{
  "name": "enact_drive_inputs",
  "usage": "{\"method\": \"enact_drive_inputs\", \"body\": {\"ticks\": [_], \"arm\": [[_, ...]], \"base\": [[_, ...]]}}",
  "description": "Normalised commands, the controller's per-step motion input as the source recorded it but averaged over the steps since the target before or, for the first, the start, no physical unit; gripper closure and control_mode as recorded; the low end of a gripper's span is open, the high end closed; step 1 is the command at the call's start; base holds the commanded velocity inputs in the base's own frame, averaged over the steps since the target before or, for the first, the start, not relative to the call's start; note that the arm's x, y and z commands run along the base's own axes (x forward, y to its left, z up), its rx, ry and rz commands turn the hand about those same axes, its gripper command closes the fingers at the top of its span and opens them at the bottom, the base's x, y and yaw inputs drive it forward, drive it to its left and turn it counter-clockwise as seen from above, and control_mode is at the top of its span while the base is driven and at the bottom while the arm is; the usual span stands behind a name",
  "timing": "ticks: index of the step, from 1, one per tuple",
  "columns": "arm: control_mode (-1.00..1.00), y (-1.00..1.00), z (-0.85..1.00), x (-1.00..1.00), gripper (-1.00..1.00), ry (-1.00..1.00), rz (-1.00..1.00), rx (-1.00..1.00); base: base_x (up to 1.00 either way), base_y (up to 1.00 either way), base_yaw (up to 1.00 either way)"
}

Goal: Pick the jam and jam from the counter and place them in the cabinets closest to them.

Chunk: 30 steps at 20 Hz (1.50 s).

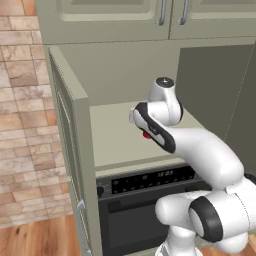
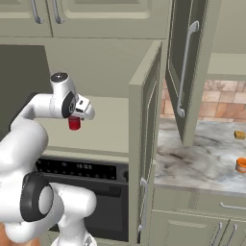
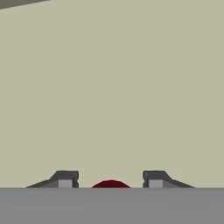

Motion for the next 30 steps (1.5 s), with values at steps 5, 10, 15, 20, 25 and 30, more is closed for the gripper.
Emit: {"method": "enact_drive_inputs", "body": {"ticks": [5, 10, 15, 20, 25, 30], "arm": [[-1.0, 0.0, -0.16, 0.19, 1.0, 0.0, 0.0, 0.0], [-1.0, 0.0, -0.15, 0.16, 1.0, 0.0, 0.0, 0.0], [-1.0, 0.0, -0.15, 0.12, 1.0, 0.0, 0.0, -0.01], [-1.0, 0.0, -0.13, 0.05, 1.0, 0.0, 0.0, -0.01], [-1.0, 0.0, -0.12, 0.03, 1.0, 0.0, 0.0, -0.01], [-1.0, 0.0, -0.09, 0.01, 1.0, 0.0, 0.0, -0.01]], "base": [[0.0, 0.0, 0.0], [0.0, 0.0, 0.0], [0.0, 0.0, 0.0], [0.0, 0.0, 0.0], [0.0, 0.0, 0.0], [0.0, 0.0, 0.0]]}}
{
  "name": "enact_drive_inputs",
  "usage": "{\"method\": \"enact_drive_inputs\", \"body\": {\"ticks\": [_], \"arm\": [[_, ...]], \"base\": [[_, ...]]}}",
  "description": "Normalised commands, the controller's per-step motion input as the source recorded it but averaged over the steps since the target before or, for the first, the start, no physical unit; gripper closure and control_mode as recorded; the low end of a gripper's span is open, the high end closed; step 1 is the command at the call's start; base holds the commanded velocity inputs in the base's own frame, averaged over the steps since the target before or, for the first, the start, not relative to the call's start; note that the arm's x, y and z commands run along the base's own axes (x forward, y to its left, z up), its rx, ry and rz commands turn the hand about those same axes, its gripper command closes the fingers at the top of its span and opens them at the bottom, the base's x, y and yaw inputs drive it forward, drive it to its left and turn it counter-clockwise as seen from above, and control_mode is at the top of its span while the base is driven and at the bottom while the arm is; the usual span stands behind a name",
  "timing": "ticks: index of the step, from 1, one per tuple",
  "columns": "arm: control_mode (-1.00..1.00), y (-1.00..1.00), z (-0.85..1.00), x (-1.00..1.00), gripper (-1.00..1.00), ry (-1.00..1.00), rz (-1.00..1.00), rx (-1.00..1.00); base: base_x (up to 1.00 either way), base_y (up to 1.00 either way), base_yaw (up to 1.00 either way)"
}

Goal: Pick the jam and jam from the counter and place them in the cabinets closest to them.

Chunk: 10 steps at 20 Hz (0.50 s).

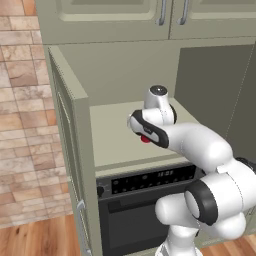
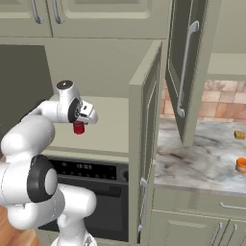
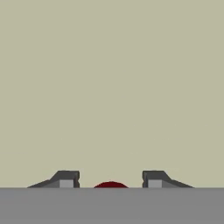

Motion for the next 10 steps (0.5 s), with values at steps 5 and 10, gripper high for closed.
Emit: {"method": "enact_drive_inputs", "body": {"ticks": [5, 10], "arm": [[-1.0, 0.0, -0.08, 0.02, 1.0, 0.0, 0.0, -0.01], [-1.0, 0.0, -0.1, 0.02, 1.0, 0.0, 0.0, -0.01]], "base": [[0.0, 0.0, 0.0], [0.0, 0.0, 0.0]]}}
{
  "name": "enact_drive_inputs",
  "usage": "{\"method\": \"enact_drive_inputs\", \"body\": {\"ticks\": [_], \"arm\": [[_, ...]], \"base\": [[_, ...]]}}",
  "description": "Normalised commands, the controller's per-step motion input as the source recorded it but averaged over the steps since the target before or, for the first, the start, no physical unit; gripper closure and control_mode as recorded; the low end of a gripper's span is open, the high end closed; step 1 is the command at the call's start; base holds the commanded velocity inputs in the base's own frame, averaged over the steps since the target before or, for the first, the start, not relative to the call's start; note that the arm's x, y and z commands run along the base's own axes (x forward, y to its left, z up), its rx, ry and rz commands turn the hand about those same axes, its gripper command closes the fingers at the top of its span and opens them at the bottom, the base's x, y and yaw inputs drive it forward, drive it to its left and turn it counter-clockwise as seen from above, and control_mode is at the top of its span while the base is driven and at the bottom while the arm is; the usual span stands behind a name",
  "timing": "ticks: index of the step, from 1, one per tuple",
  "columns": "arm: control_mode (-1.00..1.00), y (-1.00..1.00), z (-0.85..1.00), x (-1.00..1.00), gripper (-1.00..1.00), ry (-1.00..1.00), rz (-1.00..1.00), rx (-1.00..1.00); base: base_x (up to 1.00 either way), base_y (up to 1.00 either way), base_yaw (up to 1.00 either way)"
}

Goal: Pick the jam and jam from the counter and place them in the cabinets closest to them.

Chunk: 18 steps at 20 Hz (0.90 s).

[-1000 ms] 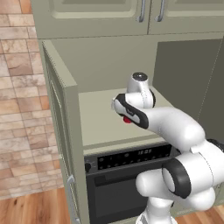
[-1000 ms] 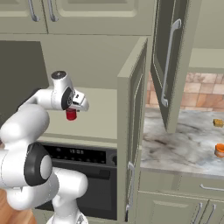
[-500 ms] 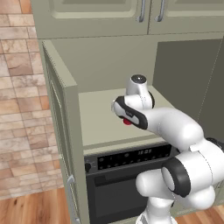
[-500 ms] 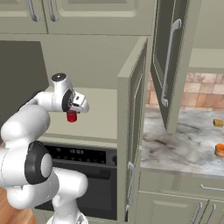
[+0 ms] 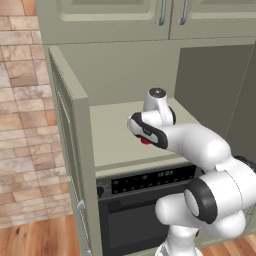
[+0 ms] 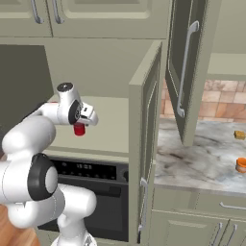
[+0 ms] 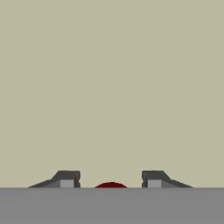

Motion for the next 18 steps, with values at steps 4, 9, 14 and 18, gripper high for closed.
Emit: {"method": "enact_drive_inputs", "body": {"ticks": [4, 9, 14, 18], "arm": [[-1.0, 0.0, -0.11, 0.03, 1.0, 0.0, 0.0, -0.01], [-1.0, 0.0, -0.11, 0.05, 1.0, 0.0, 0.0, -0.01], [-1.0, 0.0, -0.09, 0.06, 1.0, 0.0, 0.0, -0.01], [-1.0, 0.0, -0.09, 0.01, 1.0, -0.02, 0.0, 0.0]], "base": [[0.0, 0.0, 0.0], [0.0, 0.0, 0.0], [0.0, 0.0, 0.0], [0.0, 0.0, 0.0]]}}
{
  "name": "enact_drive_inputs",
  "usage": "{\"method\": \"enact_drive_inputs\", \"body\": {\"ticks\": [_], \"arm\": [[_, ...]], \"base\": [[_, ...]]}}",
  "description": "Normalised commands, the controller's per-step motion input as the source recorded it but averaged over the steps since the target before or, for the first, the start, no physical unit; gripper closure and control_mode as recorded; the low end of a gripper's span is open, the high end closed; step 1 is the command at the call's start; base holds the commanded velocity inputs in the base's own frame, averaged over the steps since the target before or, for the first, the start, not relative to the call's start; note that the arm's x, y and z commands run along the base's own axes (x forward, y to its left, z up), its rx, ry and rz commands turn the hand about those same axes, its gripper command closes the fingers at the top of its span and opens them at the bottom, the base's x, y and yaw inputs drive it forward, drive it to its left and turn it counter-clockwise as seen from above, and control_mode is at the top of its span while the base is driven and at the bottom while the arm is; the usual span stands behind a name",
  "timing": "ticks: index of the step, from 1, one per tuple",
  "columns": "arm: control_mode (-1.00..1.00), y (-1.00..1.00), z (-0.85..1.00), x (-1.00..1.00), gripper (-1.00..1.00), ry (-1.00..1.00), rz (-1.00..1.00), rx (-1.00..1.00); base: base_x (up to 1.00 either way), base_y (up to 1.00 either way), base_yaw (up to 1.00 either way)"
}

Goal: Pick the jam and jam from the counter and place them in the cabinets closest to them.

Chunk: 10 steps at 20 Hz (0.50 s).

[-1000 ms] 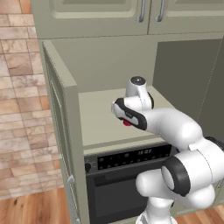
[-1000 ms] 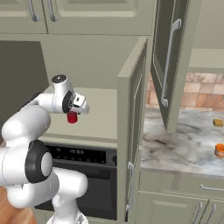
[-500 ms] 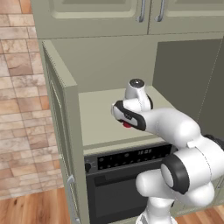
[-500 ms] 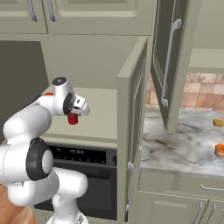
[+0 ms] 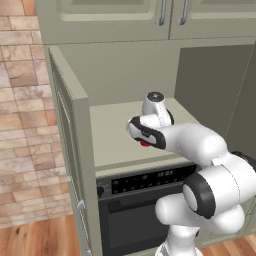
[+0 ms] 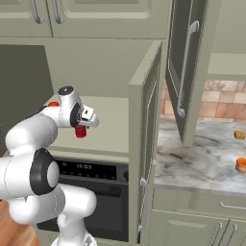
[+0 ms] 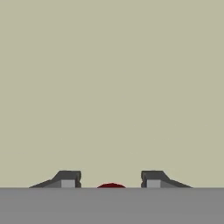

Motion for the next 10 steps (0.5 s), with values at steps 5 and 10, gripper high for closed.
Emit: {"method": "enact_drive_inputs", "body": {"ticks": [5, 10], "arm": [[-1.0, 0.0, -0.1, 0.01, 1.0, -0.05, 0.0, -0.01], [-1.0, 0.0, -0.12, 0.05, 1.0, -0.04, 0.0, -0.01]], "base": [[0.0, 0.0, 0.0], [0.0, 0.0, 0.0]]}}
